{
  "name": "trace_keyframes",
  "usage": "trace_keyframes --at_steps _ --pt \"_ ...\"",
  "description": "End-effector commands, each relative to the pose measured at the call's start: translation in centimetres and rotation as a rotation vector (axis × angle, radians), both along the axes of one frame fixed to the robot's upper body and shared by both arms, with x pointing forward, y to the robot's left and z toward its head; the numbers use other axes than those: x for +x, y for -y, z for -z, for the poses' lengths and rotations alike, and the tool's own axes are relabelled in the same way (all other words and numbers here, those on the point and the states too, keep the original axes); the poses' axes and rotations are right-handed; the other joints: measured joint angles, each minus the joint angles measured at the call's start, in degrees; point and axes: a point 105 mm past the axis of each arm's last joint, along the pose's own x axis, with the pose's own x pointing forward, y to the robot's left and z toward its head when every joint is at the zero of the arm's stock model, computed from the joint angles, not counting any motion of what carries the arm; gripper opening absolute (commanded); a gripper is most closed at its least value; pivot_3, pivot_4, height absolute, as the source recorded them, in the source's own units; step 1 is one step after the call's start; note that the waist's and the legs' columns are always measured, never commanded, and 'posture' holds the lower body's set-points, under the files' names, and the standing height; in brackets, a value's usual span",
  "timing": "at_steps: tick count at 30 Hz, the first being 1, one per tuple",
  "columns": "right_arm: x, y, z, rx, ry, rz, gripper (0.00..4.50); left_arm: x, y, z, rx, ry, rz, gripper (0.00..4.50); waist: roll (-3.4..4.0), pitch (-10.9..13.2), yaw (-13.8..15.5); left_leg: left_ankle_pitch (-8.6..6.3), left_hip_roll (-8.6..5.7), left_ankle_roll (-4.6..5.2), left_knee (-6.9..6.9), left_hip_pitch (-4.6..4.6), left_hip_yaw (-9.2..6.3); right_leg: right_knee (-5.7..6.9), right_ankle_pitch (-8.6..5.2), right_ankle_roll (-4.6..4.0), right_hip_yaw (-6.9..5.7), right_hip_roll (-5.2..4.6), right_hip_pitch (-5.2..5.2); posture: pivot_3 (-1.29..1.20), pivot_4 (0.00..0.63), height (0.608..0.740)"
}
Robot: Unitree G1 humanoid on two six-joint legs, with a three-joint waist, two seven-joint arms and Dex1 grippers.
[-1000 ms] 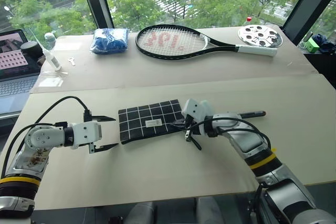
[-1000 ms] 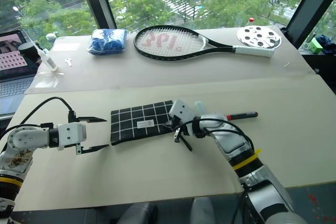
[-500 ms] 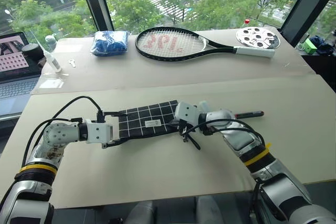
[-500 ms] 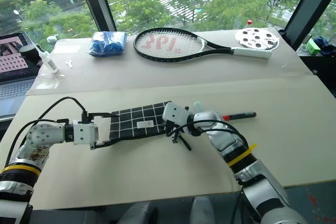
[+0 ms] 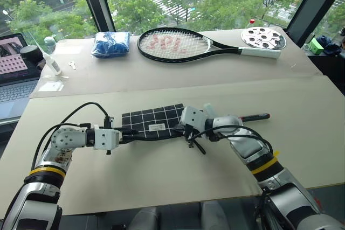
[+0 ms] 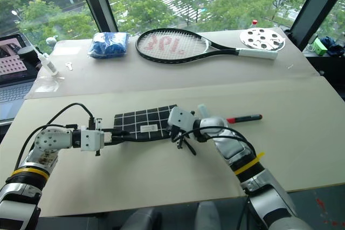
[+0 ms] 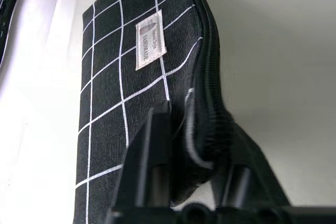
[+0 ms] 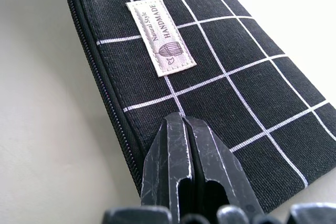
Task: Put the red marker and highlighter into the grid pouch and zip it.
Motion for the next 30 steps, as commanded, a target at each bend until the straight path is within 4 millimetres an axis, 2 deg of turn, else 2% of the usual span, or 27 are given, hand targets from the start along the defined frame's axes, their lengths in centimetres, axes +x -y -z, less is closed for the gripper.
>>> trace_keyframes --at_steps 1,3,7,12,13,15,17,20,22,26,30 --pt "-0.2 0.7 1.5 -0.028 -0.048 0.019 0.00 -0.2 -0.1 -0.5 -0.014 -0.004 -0.009 0.02 0.00 0.00 -0.03 0.00 0.00 0.00 0.00 0.00 0.00 0.00 0.00 0.00 0.00 0.00 0.00 0.00 0.150 0.740" --pt "0.7 0.5 0.7 0.034 -0.047 0.079 0.00 -0.3 -0.4 0.0 -0.001 -0.048 -0.038 0.02 0.00 0.00 -0.12 0.00 0.00 0.00 0.00 0.00 0.00 0.00 0.00 0.00 0.00 0.00 0.00 0.00 0.150 0.740" --pt "2.2 1.1 -1.1 0.123 -0.037 0.164 1.06 -0.7 -0.7 0.4 -0.017 -0.112 -0.077 0.00 0.00 0.00 -0.33 -0.01 0.02 0.01 0.00 0.00 0.00 0.02 0.00 0.00 0.00 0.02 -0.03 0.00 0.150 0.740" --pt "3.7 2.9 -6.6 0.356 -0.056 0.281 2.93 -0.4 -1.2 -0.4 -0.125 -0.146 -0.178 0.00 0.01 0.01 -0.38 -0.01 0.01 0.01 0.00 -0.09 0.00 0.02 0.00 -0.01 0.02 0.01 -0.15 0.00 0.150 0.740" --pt "3.9 3.5 -8.0 0.424 -0.076 0.299 3.15 -0.3 -1.2 -0.8 -0.157 -0.149 -0.201 0.00 0.01 0.02 -0.40 -0.01 0.02 0.01 0.00 -0.15 0.00 0.02 0.01 -0.01 0.02 0.01 -0.21 0.00 0.150 0.740" --pt "4.0 5.9 -11.7 0.546 -0.060 0.326 3.15 0.2 -1.4 -1.7 -0.276 -0.163 -0.273 0.00 0.03 0.03 -0.43 0.00 0.02 -0.01 0.01 -0.31 -0.01 0.04 0.04 -0.05 0.02 0.01 -0.39 0.00 0.150 0.740" --pt "3.2 8.0 -13.5 0.579 -0.044 0.318 3.15 0.4 -1.5 -2.4 -0.393 -0.194 -0.330 0.00 0.05 0.04 -0.29 0.01 0.02 -0.02 0.06 -0.48 -0.02 0.07 0.08 -0.08 0.02 0.01 -0.63 0.00 0.150 0.740" --pt "2.0 8.5 -12.7 0.538 -0.081 0.293 3.15 0.3 -1.4 -2.7 -0.458 -0.220 -0.367 0.00 0.04 0.03 -0.22 0.00 0.01 -0.01 0.03 -0.54 -0.01 0.05 0.11 -0.06 -0.04 -0.02 -0.72 0.00 0.150 0.740" --pt "1.9 8.0 -10.9 0.473 -0.096 0.311 3.15 0.2 -1.2 -2.8 -0.478 -0.230 -0.376 0.00 0.02 0.02 -0.38 -0.03 0.02 0.03 0.01 -0.52 0.03 0.04 0.11 -0.06 -0.05 -0.02 -0.71 0.00 0.150 0.740" --pt "2.1 5.7 -8.0 0.403 -0.106 0.324 3.15 0.1 -0.8 -2.6 -0.482 -0.241 -0.382 0.00 0.03 0.03 -0.97 -0.05 0.05 0.05 0.02 -0.50 0.34 0.05 0.18 -0.13 0.00 -0.09 -0.84 0.00 0.150 0.740" --pt "2.4 3.7 -7.0 0.387 -0.105 0.323 3.15 0.1 -0.7 -2.6 -0.483 -0.245 -0.385 0.00 0.03 0.03 -0.91 -0.04 0.05 0.04 0.06 -0.53 0.42 0.06 0.28 -0.16 0.03 -0.10 -0.92 0.00 0.150 0.740"
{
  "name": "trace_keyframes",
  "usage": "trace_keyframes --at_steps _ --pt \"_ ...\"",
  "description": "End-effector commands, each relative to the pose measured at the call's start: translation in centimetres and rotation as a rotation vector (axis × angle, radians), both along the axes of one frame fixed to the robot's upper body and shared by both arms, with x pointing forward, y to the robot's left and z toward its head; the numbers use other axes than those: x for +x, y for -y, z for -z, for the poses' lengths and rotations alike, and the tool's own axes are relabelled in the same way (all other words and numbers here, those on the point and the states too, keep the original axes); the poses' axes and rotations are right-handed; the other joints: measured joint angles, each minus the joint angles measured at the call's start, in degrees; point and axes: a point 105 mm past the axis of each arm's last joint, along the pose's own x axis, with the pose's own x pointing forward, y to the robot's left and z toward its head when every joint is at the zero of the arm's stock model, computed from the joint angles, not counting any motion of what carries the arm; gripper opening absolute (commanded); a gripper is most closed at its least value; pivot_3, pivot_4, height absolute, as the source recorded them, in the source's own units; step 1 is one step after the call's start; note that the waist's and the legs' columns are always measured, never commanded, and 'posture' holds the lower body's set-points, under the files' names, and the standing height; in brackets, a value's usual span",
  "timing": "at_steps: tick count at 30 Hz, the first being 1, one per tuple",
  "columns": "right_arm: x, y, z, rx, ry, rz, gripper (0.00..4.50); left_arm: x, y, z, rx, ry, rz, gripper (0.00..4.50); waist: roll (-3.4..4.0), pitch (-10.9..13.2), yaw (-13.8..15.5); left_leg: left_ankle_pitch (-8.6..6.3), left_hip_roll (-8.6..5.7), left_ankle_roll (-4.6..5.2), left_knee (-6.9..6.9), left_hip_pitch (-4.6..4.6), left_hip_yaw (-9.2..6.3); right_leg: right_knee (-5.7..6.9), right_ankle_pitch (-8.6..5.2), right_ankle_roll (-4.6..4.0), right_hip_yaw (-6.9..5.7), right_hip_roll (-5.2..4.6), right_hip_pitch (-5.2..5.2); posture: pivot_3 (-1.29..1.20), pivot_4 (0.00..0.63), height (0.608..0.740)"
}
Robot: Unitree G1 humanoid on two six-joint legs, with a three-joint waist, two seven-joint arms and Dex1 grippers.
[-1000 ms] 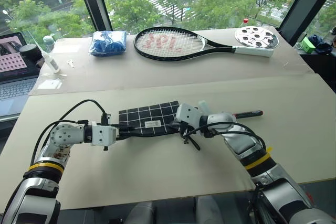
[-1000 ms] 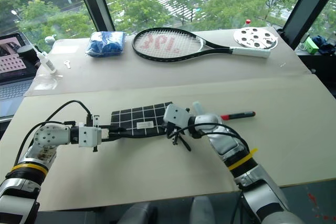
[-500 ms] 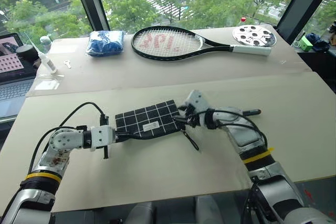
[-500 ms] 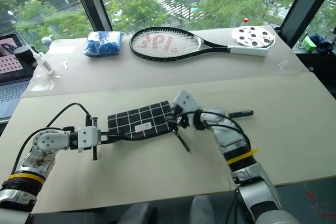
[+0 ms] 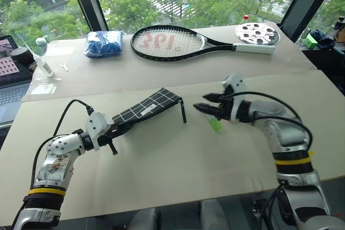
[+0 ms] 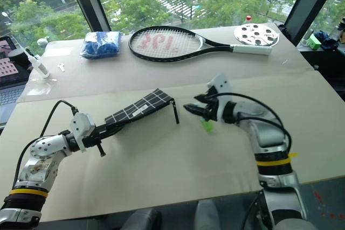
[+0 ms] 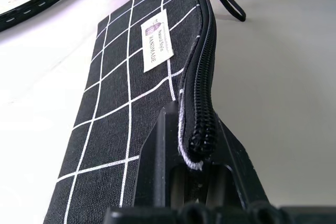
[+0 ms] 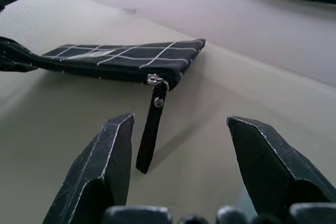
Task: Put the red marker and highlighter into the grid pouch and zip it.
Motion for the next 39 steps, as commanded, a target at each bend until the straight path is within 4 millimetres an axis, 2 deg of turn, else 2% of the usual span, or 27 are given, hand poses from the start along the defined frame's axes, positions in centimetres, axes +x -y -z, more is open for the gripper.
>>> trace_keyframes --at_steps 1,9,12,17,18,19,26,32,39 --pt "0.4 -1.5 -1.1 -0.008 0.077 -0.001 3.15 0.1 -0.2 -1.1 -0.015 0.032 -0.018 0.00 0.00 0.00 0.18 0.00 -0.01 0.00 0.01 0.00 0.00 -0.01 0.01 0.01 0.00 0.00 0.00 0.00 0.150 0.740" --pt "2.4 -2.0 -0.3 0.000 0.060 0.076 3.15 0.4 -0.2 -1.6 -0.036 0.041 -0.035 0.00 0.00 0.00 0.57 0.00 -0.01 -0.01 0.05 0.00 0.01 -0.03 0.06 0.01 -0.01 0.01 0.00 0.00 0.150 0.740" --pt "2.8 -3.0 0.5 -0.007 0.044 0.075 3.15 0.4 -0.1 -1.7 -0.040 0.042 -0.032 0.00 0.00 0.00 0.53 0.01 -0.01 -0.01 0.04 0.00 0.01 -0.03 0.07 0.00 -0.01 0.00 -0.01 0.00 0.150 0.740" --pt "3.4 -4.1 0.6 0.029 0.024 0.067 3.15 0.5 0.0 -1.8 -0.047 0.048 -0.034 0.00 0.00 0.00 0.39 0.01 -0.01 -0.01 0.04 -0.01 0.01 -0.03 0.07 -0.01 -0.01 0.00 -0.03 0.00 0.150 0.740" --pt "3.5 -4.2 0.7 0.033 0.023 0.071 2.65 0.6 0.0 -1.8 -0.050 0.049 -0.036 0.00 0.00 0.00 0.39 0.01 0.00 -0.01 0.04 -0.01 0.01 -0.03 0.08 -0.01 -0.01 0.00 -0.04 0.00 0.150 0.740" --pt "3.6 -4.3 0.7 0.036 0.022 0.072 2.55 0.6 0.1 -1.8 -0.054 0.050 -0.037 0.00 0.00 0.00 0.40 0.01 -0.01 -0.01 0.04 -0.01 0.01 -0.02 0.08 -0.01 -0.01 0.00 -0.04 0.00 0.150 0.740" --pt "3.1 -5.0 0.4 0.059 0.036 0.023 0.14 0.5 0.2 -1.7 -0.063 0.050 -0.043 0.00 0.00 0.00 0.26 0.01 -0.01 -0.01 0.05 -0.01 0.01 -0.02 0.08 0.00 -0.01 0.00 -0.04 0.00 0.150 0.740" --pt "2.5 -6.0 0.2 0.059 0.021 -0.024 0.07 0.5 0.0 -1.8 -0.072 0.054 -0.056 0.00 0.00 0.00 -0.13 0.01 0.00 -0.01 0.04 -0.01 0.00 -0.02 0.08 0.00 -0.01 0.00 -0.04 0.00 0.150 0.740" --pt "0.0 -9.8 -0.1 0.026 0.044 -0.155 0.07 0.6 0.1 -1.7 -0.081 0.051 -0.058 0.00 0.01 0.00 -0.72 0.00 0.00 -0.02 0.04 -0.01 -0.02 0.00 0.08 0.00 -0.01 0.00 -0.06 0.00 0.150 0.740"
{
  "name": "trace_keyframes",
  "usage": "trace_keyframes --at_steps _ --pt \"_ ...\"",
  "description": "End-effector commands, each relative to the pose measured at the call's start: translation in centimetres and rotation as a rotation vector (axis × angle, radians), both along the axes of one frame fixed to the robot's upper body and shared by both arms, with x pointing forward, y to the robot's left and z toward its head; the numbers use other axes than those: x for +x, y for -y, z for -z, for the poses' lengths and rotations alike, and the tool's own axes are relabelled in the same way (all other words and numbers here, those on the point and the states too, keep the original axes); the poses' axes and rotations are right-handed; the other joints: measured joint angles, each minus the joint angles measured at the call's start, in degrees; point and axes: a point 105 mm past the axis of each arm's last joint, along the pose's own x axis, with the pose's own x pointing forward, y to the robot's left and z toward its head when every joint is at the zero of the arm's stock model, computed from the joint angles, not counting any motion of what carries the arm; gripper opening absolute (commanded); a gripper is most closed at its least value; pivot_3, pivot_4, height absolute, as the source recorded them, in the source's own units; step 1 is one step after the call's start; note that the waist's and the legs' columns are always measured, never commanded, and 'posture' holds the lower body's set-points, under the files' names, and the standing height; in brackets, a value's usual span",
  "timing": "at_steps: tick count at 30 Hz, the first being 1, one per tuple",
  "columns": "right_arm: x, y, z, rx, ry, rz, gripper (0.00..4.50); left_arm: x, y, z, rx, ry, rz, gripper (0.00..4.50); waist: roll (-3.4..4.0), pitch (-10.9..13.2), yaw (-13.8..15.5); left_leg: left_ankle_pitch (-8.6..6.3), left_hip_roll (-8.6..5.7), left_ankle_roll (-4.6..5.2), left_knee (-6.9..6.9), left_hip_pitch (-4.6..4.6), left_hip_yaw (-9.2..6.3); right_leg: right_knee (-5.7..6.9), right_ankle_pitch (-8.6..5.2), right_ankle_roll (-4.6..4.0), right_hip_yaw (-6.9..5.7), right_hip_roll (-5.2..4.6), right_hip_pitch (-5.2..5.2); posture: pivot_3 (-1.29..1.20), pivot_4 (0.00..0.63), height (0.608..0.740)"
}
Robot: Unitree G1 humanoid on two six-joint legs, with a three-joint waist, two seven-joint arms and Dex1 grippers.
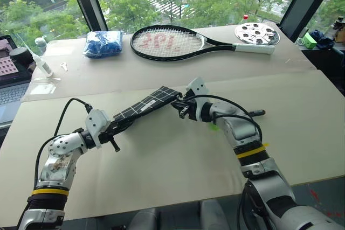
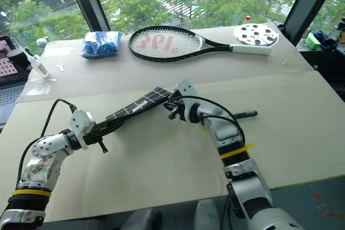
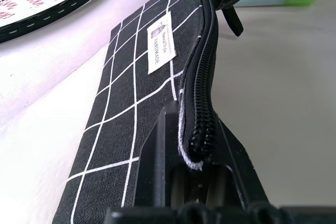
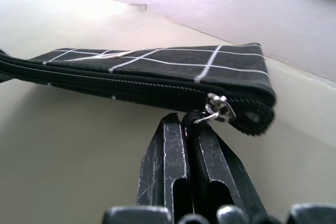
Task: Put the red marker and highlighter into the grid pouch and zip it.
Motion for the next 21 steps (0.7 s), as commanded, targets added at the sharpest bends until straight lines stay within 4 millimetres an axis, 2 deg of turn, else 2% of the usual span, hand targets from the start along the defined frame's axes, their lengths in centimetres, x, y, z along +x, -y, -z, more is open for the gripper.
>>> trace_keyframes --at_steps 1,8,10,12,17,21 --pt "-1.6 -2.8 -1.4 0.008 0.053 -0.104 0.07 0.1 0.2 -1.1 -0.023 0.037 -0.001 0.00 0.00 0.00 -0.14 0.00 0.00 0.00 0.00 0.00 0.00 0.00 0.00 0.00 0.00 0.00 -0.01 0.00 0.150 0.740" --pt "-1.4 -3.5 -1.1 -0.054 0.085 -0.129 0.07 0.1 0.3 -1.2 -0.025 0.035 0.003 0.00 0.00 0.00 -0.12 0.00 0.00 0.00 0.00 0.00 0.00 0.01 0.00 0.00 0.00 0.00 -0.02 0.00 0.150 0.740" --pt "-1.2 -3.2 -0.6 -0.119 0.123 -0.139 0.07 0.2 0.3 -1.3 -0.028 0.037 0.004 0.00 0.00 0.00 -0.12 0.00 0.00 -0.01 0.01 0.00 0.00 0.01 0.00 0.00 0.00 0.00 -0.02 0.00 0.150 0.740" --pt "-1.3 -3.3 -1.0 -0.118 0.136 -0.155 0.07 0.3 0.2 -1.4 -0.029 0.037 0.004 0.00 0.00 0.00 -0.12 0.00 -0.01 -0.01 0.00 0.00 0.00 0.00 0.00 0.00 0.00 0.00 -0.02 0.00 0.150 0.740" --pt "-4.3 -5.3 -1.8 -0.077 0.125 -0.342 0.07 0.3 0.3 -1.4 -0.024 0.033 0.015 0.00 0.00 0.00 -0.25 0.00 0.00 -0.01 0.00 0.00 0.00 0.01 0.00 0.00 0.00 0.01 -0.05 0.00 0.150 0.740" --pt "-4.4 -6.2 -1.7 -0.076 0.102 -0.352 0.07 0.5 0.5 -1.4 -0.024 0.033 0.020 0.00 0.00 0.00 -0.15 -0.01 0.00 -0.01 0.01 0.00 0.00 0.01 0.01 0.00 -0.01 0.00 -0.04 0.00 0.150 0.740"
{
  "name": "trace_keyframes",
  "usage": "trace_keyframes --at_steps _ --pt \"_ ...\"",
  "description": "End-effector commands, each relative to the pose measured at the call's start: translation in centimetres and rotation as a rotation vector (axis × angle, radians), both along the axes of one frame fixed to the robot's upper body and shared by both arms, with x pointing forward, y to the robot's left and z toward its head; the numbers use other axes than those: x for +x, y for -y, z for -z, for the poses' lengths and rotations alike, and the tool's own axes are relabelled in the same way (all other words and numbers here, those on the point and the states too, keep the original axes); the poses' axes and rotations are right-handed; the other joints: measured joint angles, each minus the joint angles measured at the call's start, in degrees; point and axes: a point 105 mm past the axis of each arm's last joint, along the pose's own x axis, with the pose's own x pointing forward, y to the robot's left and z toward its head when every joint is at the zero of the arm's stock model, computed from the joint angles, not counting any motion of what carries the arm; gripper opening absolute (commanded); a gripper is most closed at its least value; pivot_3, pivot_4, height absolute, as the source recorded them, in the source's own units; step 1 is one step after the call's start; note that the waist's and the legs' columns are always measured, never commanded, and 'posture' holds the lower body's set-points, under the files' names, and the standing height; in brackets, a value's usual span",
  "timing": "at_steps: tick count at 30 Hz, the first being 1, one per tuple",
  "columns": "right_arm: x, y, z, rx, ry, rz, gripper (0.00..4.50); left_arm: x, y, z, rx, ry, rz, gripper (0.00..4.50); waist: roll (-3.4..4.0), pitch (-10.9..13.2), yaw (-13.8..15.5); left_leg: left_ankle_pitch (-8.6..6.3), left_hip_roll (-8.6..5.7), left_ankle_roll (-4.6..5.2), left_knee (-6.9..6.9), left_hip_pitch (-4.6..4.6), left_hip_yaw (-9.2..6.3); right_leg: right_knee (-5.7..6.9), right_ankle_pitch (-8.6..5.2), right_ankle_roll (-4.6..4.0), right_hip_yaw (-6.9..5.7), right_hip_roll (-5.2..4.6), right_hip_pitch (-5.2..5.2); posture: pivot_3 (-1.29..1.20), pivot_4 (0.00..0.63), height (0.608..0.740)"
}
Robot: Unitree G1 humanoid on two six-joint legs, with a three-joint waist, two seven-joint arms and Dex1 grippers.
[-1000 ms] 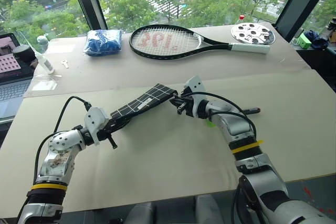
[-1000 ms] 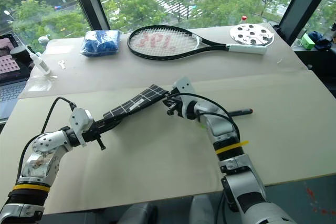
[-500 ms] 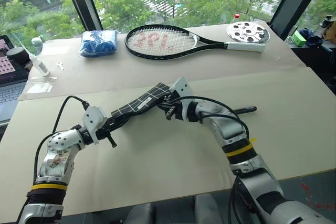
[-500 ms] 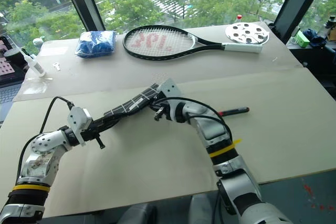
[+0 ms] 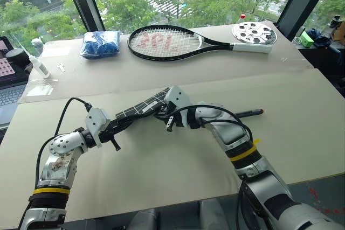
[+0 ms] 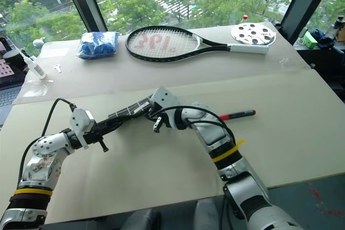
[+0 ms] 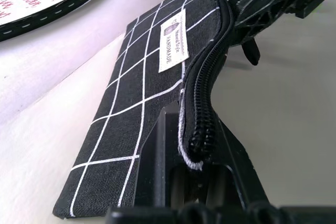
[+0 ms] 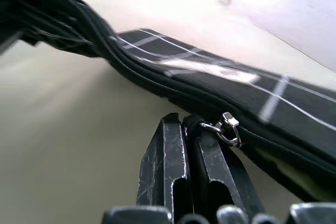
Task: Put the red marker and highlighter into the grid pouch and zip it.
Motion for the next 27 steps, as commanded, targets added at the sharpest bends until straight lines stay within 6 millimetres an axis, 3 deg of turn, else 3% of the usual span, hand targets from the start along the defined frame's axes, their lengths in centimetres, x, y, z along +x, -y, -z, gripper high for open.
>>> trace_keyframes --at_steps 1,11,15,18,25,27 --pt "-1.0 -1.9 -1.4 0.024 0.025 -0.079 0.07 0.2 0.2 -1.1 -0.009 0.037 0.012 0.00 0.00 0.00 0.02 0.00 0.00 0.00 0.00 0.00 0.00 0.00 0.00 0.00 0.00 0.00 0.00 0.00 0.150 0.740" --pt "-2.1 -3.3 0.5 -0.098 0.082 -0.155 0.07 0.1 0.5 -1.0 -0.021 0.031 0.013 0.00 0.00 0.00 -0.01 0.00 0.00 -0.01 0.00 0.00 0.00 0.01 0.00 -0.01 -0.01 0.00 -0.02 0.00 0.150 0.740" --pt "-0.8 -2.3 1.5 -0.175 0.145 -0.101 0.07 0.0 0.6 -0.9 -0.031 0.029 0.010 0.00 0.00 0.00 0.02 -0.01 0.00 -0.01 0.01 0.00 -0.01 0.01 0.00 0.00 -0.01 0.00 -0.02 0.00 0.150 0.740" --pt "0.2 -1.7 0.9 -0.152 0.144 -0.055 0.07 0.0 0.5 -0.9 -0.035 0.027 0.005 0.00 0.00 0.00 0.02 -0.01 -0.01 -0.01 0.02 0.00 0.00 0.01 0.01 -0.01 -0.01 0.00 -0.02 0.00 0.150 0.740" --pt "-0.9 -2.6 0.1 -0.066 0.092 -0.094 0.07 0.1 0.7 -0.8 -0.045 0.025 0.001 0.00 0.00 0.00 -0.06 -0.01 0.00 -0.01 0.01 0.01 0.00 0.01 0.01 -0.01 -0.01 0.01 -0.03 0.00 0.150 0.740" --pt "-1.0 -2.3 -0.6 -0.018 0.055 -0.100 0.74 0.2 0.8 -0.8 -0.047 0.027 0.002 0.00 0.00 0.00 0.01 -0.01 0.00 -0.02 0.02 0.01 -0.01 0.01 0.01 -0.01 -0.01 0.00 -0.02 0.00 0.150 0.740"
